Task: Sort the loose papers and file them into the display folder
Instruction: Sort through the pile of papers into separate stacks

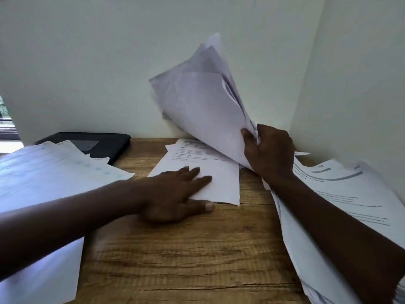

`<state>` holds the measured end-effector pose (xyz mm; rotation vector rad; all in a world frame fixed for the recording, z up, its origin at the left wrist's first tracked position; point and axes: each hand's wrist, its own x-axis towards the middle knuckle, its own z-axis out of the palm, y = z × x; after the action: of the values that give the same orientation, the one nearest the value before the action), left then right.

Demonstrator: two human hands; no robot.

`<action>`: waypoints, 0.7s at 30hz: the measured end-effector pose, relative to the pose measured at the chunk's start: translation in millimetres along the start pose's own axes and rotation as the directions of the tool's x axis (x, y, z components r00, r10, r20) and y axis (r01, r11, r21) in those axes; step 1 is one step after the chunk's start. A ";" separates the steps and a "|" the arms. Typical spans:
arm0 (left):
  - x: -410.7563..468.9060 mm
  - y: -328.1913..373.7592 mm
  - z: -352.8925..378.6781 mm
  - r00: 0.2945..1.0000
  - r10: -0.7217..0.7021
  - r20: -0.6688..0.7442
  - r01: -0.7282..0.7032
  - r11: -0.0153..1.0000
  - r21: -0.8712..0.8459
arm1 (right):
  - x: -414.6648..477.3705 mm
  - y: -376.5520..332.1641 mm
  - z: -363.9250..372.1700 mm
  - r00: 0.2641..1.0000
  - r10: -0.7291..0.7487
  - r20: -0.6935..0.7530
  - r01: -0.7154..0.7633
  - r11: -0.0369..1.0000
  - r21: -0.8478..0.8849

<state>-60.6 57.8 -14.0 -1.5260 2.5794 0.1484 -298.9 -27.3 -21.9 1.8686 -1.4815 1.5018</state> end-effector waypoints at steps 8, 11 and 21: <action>-55.1 19.8 13.0 0.972 0.160 -0.171 -0.134 0.979 0.154 | 2.3 -2.1 -2.5 0.997 0.072 0.013 -0.073 0.997 0.018; -59.5 17.0 17.8 0.999 0.052 -0.005 -0.053 0.999 -0.015 | 1.4 -3.2 -3.7 0.997 0.078 0.013 -0.078 0.996 0.033; -60.3 15.0 22.7 0.997 0.067 -0.048 -0.068 0.998 -0.002 | 0.2 -3.3 -3.5 0.998 0.047 -0.033 -0.046 0.999 0.026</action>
<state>-43.5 120.6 -25.8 -1.4617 2.6705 0.1246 -298.0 -23.4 -19.2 1.8258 -1.5077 1.5716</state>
